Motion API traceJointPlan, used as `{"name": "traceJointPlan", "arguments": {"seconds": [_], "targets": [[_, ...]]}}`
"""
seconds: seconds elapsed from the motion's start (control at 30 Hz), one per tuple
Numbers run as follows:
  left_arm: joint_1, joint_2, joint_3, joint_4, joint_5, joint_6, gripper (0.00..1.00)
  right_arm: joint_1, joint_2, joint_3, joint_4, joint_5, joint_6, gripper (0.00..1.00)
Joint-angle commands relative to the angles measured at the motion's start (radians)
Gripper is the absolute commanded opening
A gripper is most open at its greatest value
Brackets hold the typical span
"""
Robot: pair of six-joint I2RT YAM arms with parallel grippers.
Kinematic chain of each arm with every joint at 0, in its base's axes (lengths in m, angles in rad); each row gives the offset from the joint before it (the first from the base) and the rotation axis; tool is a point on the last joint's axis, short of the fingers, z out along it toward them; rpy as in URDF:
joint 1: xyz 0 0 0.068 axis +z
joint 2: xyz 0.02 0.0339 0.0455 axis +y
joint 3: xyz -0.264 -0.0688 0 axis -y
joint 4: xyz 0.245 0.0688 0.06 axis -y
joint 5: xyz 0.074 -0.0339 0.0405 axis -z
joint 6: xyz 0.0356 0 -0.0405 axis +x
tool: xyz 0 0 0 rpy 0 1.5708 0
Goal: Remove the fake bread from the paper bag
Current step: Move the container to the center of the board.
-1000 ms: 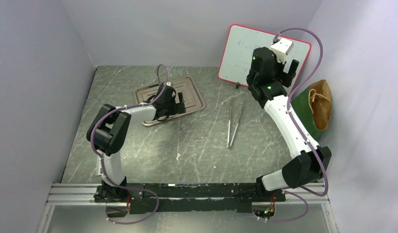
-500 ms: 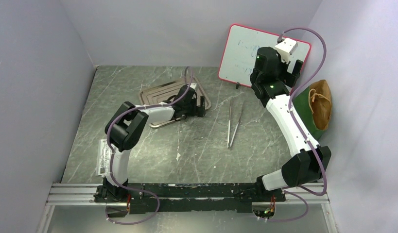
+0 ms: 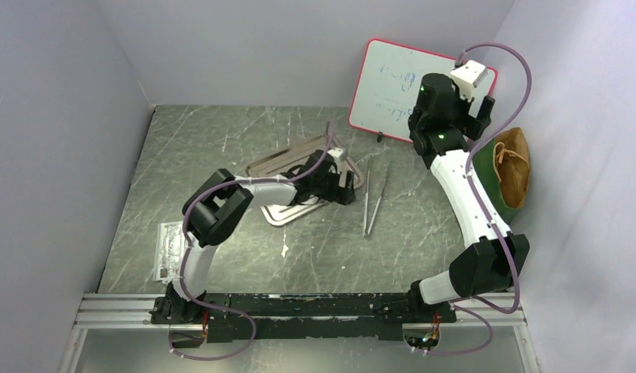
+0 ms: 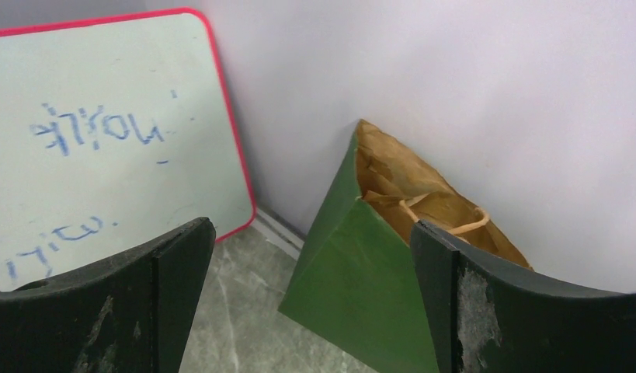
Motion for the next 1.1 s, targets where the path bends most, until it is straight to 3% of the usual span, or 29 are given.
{"name": "traceJointPlan", "arguments": {"seconds": [0.0,0.63,1.07], "targets": [[-0.105,0.128,-0.034,-0.178,0.226,-0.029,0.81,-0.061,0.010,0.026,-0.024,-0.005,0.033,0.99],[-0.162,0.132,-0.014,-0.036,0.388,-0.068,0.79,-0.254,0.028,-0.009,-0.102,0.011,0.079,1.00],[-0.170,0.110,-0.030,0.042,0.438,-0.084,0.79,-0.326,0.063,0.011,-0.302,-0.084,0.232,1.00]]}}
